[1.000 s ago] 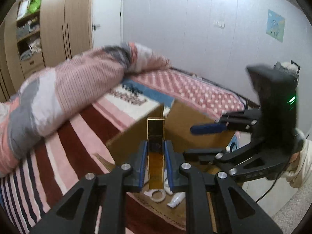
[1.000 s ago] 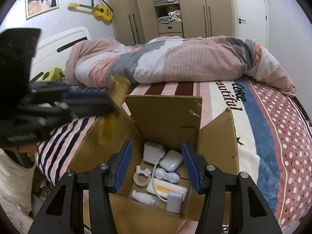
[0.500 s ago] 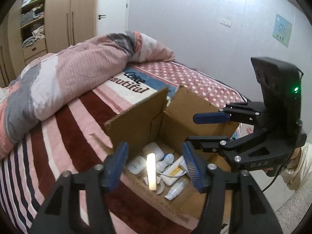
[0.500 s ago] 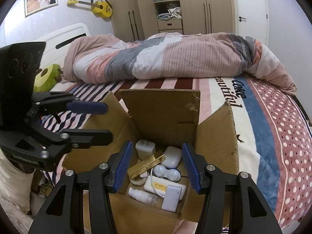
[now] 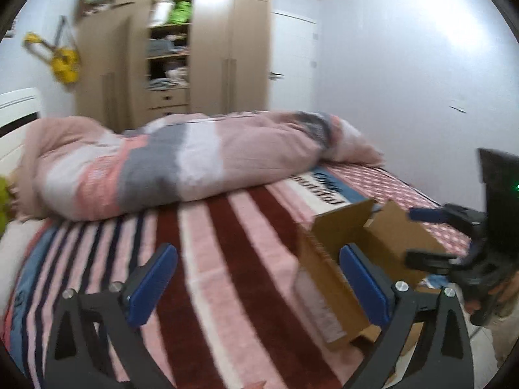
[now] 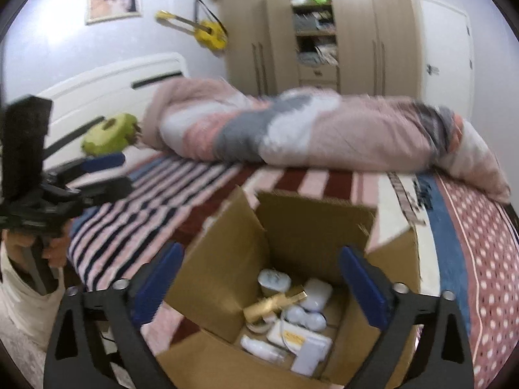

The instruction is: Organize rigid objects

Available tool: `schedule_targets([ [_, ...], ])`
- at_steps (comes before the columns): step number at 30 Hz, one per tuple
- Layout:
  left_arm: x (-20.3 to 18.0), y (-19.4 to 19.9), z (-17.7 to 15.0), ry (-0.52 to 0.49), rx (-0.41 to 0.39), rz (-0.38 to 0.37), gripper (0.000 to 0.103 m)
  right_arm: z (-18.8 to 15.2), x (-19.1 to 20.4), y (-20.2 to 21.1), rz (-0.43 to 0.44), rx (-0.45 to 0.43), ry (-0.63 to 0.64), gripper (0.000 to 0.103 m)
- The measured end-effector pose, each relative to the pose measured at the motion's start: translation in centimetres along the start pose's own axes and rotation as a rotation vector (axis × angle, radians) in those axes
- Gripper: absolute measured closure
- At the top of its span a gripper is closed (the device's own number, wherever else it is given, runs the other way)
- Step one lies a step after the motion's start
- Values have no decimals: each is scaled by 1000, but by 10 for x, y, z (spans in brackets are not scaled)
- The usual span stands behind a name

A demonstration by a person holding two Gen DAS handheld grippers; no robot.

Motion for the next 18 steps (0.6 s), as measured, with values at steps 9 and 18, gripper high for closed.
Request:
schedule_targets([
  [9,44,12,-15,81,-34,124,3,15,40,6,103,-99,93,0],
  [18,48,14,-18,92,-40,138,3,13,46,5,104,-107,102,0],
])
Point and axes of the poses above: each gripper's, at about its wrist camera, not at the fingertips, and y roughly against the way its jaws point, x to its left, z to its top, the point moved 10 cm from there along -y, roughly the way its jaws point, and after that the axes turned 10 degrees about y, right-handed, at the moved point
